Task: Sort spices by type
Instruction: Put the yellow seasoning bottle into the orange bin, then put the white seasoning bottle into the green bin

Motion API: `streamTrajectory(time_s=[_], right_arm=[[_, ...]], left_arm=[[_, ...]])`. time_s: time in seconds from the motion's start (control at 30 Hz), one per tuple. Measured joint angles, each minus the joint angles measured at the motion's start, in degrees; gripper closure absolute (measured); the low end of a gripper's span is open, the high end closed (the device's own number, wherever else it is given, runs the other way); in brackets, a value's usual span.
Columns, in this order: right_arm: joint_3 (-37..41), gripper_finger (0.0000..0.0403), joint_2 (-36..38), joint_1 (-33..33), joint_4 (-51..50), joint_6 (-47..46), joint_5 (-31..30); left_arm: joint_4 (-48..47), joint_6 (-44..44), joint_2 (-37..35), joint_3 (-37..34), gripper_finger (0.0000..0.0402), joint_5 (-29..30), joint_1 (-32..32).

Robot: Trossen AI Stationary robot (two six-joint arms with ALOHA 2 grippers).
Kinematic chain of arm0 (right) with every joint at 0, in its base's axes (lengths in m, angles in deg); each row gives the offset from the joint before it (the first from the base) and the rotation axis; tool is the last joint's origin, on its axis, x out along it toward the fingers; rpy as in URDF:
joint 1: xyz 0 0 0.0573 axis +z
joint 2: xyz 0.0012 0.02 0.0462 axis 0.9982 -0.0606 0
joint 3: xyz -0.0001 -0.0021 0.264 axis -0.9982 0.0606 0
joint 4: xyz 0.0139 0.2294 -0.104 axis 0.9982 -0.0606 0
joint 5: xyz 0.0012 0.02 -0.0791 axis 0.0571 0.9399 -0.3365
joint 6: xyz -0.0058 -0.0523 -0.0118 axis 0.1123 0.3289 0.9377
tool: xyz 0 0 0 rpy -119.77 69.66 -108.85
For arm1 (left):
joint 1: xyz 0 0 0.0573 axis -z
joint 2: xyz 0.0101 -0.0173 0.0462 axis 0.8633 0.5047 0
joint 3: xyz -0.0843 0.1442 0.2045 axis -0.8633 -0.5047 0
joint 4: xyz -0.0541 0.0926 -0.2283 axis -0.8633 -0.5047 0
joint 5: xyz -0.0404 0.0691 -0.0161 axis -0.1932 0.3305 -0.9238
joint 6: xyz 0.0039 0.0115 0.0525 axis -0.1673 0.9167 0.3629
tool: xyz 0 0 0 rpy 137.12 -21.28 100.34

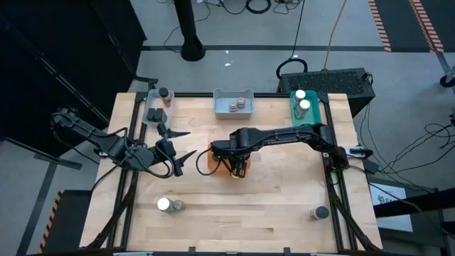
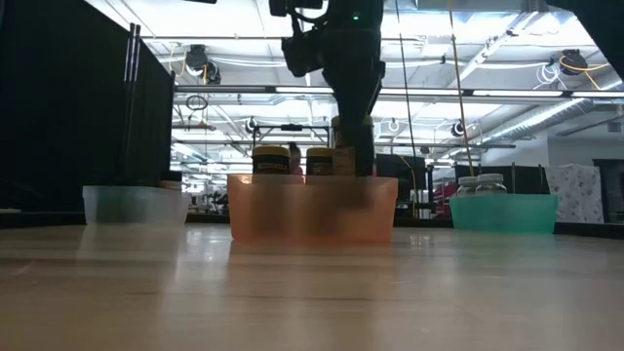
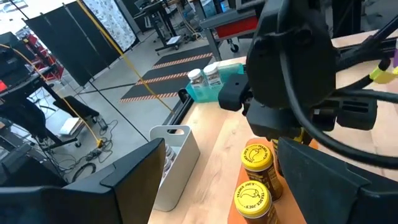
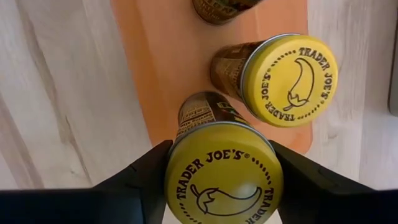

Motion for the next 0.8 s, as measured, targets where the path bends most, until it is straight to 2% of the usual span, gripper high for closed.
streamTrajectory(time_s=[0.4, 0.57, 0.8], right_arm=[[0.0, 0.0141, 0.0, -0.4, 1.9, -0.2, 1.3], [0.0, 0.0138, 0.5, -0.6, 2.4, -0.2, 1.5], [0.0, 0.0138, 5.9, -0.7, 2.1, -2.7, 0.9]], left_arm=[[-0.3, -0.2, 0.0, 0.0, 0.0086, 0.0, 0.0], [-0.3, -0.2, 0.0, 0.0, 0.0086, 0.0, 0.0], [-0.4, -0.1, 0.0, 0.0, 0.0086, 0.0, 0.0]])
